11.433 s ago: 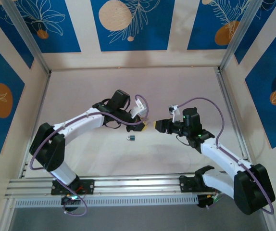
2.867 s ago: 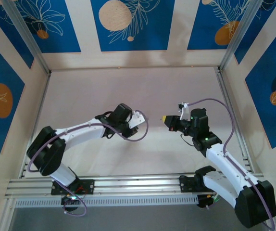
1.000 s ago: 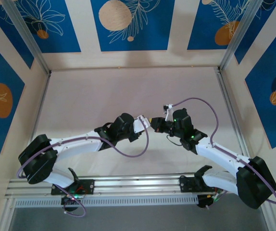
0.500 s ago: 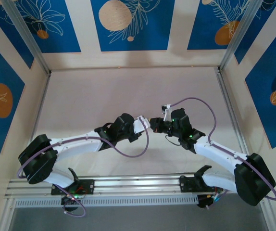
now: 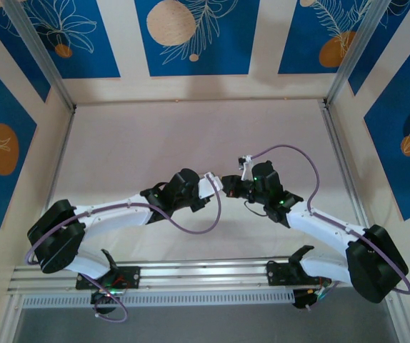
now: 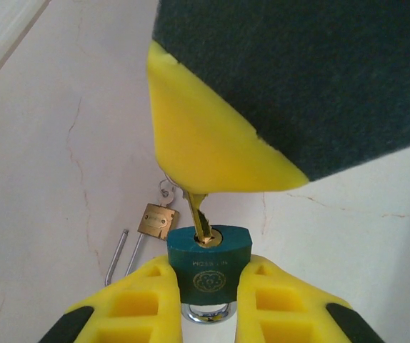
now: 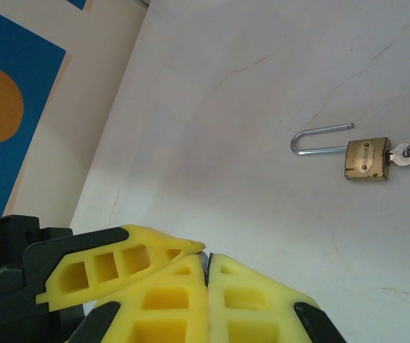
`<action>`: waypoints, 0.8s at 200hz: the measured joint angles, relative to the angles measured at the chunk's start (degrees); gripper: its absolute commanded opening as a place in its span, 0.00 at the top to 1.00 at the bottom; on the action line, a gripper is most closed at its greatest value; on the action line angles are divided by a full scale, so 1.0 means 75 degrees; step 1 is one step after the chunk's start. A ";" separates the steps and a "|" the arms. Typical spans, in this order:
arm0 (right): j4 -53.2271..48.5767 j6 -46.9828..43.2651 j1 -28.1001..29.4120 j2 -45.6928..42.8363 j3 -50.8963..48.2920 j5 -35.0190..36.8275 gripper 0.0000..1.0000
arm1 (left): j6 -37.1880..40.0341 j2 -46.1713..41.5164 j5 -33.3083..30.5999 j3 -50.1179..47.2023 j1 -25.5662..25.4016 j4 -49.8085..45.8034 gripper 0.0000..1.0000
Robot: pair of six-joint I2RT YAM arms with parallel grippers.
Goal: Unlock with the key
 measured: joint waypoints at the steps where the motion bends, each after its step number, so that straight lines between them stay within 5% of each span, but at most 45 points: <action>1: 0.0000 0.0000 0.0006 0.0000 0.0000 0.0006 1.00 | 0.0000 0.0000 0.0000 0.0000 0.0000 0.0000 0.84; 160: 0.0172 -0.0440 0.0667 0.0350 0.0023 0.1032 1.00 | -0.0519 0.0076 -0.0058 0.0000 0.0000 -0.0280 0.87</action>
